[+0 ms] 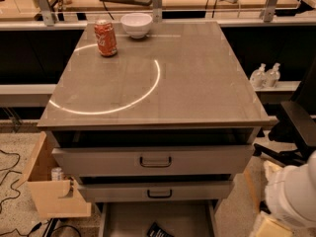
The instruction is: Pick rxbar blueberry from bottom drawer and place on counter
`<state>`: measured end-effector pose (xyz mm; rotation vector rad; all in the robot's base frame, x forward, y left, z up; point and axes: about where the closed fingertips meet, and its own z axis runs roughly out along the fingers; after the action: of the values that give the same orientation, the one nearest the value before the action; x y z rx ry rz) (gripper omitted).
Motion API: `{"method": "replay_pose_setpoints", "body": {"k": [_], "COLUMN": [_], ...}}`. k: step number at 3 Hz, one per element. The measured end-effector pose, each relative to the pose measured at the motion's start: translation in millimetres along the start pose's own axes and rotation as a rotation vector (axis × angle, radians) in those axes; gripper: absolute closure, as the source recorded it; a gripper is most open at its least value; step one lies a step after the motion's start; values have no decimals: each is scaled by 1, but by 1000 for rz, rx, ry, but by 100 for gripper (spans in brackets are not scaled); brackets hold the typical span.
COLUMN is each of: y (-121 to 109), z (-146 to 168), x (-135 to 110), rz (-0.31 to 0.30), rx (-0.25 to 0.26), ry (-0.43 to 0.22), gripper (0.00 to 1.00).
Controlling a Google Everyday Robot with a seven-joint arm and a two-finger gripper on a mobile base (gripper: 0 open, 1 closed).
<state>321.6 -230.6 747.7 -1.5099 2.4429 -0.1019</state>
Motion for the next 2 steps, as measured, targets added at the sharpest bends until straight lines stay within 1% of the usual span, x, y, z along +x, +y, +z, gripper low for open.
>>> {"method": "replay_pose_setpoints", "body": {"k": [1, 2], "y": [8, 15], "z": [77, 142], "x": [-21, -41], "rz": [-36, -101], "rx": [-9, 2], "ry": [28, 15], "gripper": [0, 0]}}
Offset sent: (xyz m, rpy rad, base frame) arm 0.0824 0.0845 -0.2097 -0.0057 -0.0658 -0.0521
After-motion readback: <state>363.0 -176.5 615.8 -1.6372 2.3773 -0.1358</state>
